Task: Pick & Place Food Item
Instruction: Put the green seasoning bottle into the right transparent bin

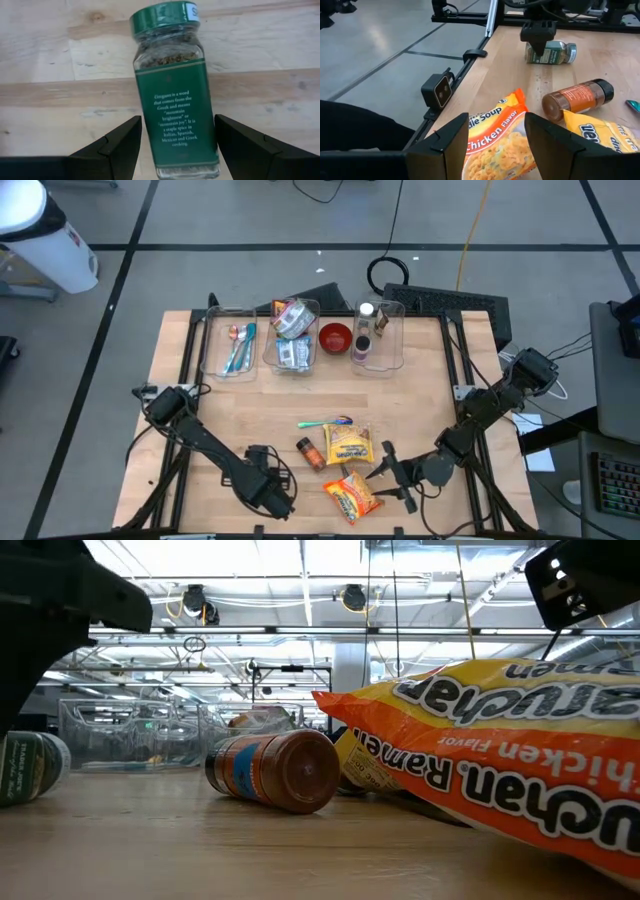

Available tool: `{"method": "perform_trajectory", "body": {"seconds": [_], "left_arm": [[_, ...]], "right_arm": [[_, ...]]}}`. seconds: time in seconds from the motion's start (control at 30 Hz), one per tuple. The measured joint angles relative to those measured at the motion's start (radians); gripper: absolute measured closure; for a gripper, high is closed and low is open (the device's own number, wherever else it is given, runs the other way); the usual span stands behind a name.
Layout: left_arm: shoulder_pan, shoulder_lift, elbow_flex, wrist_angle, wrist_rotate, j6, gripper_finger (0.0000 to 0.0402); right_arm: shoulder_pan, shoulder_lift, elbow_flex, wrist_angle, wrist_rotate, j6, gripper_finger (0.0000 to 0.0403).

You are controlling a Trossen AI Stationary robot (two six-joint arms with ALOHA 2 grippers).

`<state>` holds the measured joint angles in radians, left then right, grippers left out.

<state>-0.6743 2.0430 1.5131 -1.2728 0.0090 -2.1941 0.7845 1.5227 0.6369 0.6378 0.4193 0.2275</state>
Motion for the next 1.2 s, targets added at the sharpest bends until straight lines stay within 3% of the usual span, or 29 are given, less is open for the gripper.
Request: {"method": "perform_trajectory", "body": {"seconds": [0.63,0.9,1.2], "left_arm": [[0.001,0.000,-0.009,0.047,-0.035,0.026,0.0147],[0.013,-0.006,-0.120,0.205,-0.018,0.065,0.0147],[0.015,-0.015,-0.126,0.201,-0.008,0.096,0.0156]], "right_arm": [[0.000,0.000,0.000,0.001,0.000,-0.008,0.0218],[0.000,0.000,0.000,0.001,0.000,-0.008,0.0218],[-0.011,0.000,0.000,0.001,-0.001,-0.008,0.0218]]}}
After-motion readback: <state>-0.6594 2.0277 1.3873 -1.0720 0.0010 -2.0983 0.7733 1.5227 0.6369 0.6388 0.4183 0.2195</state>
